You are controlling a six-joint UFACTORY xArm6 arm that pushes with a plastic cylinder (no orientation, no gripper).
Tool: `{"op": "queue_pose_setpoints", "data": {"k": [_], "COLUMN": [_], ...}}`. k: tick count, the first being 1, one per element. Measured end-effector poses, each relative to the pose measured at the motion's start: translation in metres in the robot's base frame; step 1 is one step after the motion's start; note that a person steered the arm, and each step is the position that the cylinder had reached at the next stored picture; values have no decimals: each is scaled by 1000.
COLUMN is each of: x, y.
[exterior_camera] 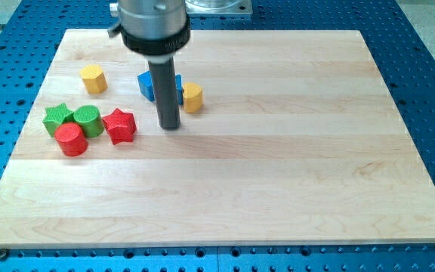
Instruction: Push the hexagon into the blue blocks
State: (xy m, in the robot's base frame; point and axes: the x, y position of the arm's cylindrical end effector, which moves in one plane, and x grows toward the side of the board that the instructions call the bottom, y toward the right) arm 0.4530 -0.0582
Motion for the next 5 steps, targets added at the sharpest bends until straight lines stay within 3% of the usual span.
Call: {"op": "queue_pose_setpoints", "data": {"k": [1, 3, 4, 5], "x": [-8, -75, -65, -84], "y": [55, -41, -56, -56]}}
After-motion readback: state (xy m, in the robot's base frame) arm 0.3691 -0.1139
